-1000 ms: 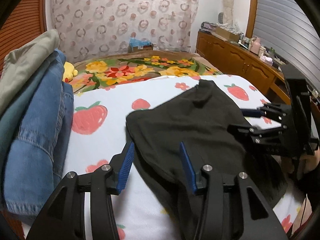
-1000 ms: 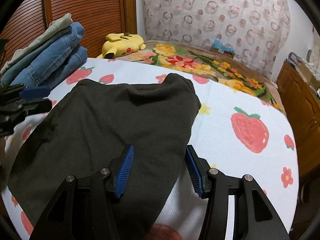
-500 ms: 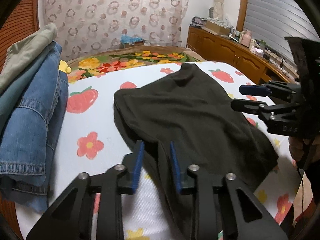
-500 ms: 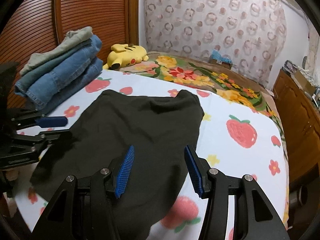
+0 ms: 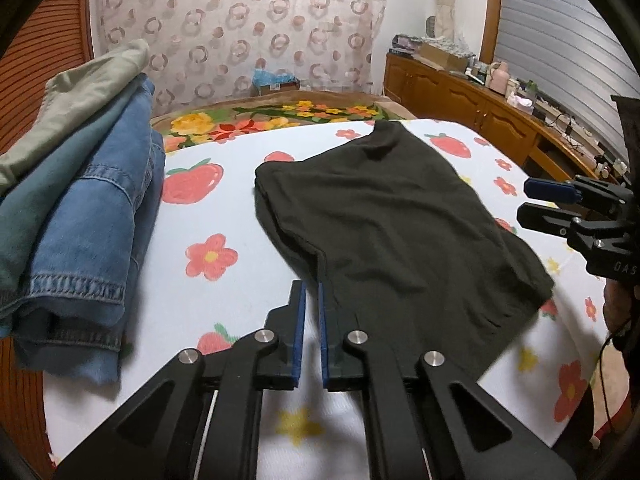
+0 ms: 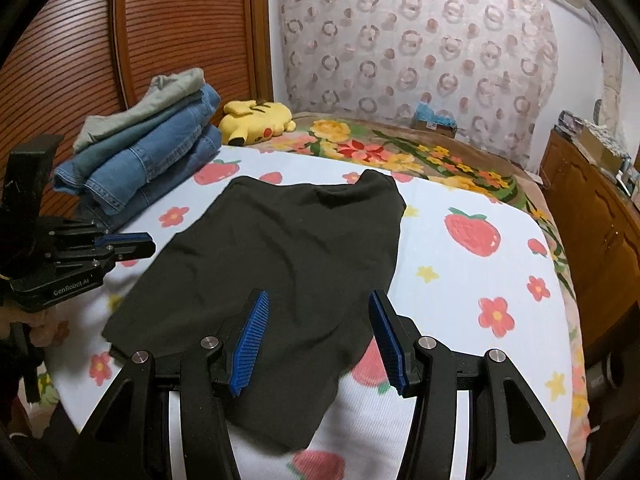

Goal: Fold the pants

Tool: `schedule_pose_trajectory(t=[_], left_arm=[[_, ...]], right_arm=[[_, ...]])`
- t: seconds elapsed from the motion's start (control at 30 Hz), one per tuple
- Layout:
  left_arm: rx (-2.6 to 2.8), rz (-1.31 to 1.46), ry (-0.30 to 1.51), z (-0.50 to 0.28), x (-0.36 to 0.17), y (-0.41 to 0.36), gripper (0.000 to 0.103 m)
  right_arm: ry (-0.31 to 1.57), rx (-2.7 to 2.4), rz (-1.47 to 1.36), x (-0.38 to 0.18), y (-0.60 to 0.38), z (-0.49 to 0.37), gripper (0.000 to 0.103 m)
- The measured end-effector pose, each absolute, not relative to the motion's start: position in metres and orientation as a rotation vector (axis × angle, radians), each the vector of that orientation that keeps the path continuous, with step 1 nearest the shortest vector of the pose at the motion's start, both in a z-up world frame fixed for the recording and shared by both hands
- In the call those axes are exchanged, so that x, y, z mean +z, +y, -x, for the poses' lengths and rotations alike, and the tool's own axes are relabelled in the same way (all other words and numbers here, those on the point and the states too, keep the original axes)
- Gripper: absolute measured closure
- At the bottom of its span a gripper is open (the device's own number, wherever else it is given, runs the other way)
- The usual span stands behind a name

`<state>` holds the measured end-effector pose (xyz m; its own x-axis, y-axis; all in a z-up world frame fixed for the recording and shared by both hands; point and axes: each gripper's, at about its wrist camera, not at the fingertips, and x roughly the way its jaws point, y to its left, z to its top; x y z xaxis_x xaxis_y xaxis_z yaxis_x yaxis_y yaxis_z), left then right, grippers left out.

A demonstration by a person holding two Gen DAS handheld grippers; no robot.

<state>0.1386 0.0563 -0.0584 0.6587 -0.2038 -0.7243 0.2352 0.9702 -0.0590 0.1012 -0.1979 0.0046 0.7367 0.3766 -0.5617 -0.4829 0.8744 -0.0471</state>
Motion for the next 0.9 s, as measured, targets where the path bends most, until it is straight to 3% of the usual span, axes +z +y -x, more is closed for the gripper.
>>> schedule_pose_trajectory(t=[0.17,0.3,0.53,0.9], left_arm=[[-0.275,-0.058,0.819,-0.128,-0.057,0.047,0.081],[-0.282,-0.035,0.819,-0.121,-0.058,0.041,0.057],[-0.299,-0.031,0.8,-0.113,-0.06,0.029,0.033],[-0.28,-0.04,0.795,-0.096,-0.067,0.025,0.031]], right_arm=[[0.558,0.482,0.174,0.003,-0.202,-0.085,0.049],[0.544,0.487,0.182,0.002,-0.205,-0.073,0.049],[0.54,0.49,0.166,0.0,-0.214,-0.06,0.049],[0.57,0.482,0.143,-0.02,-0.222,-0.055,0.049]])
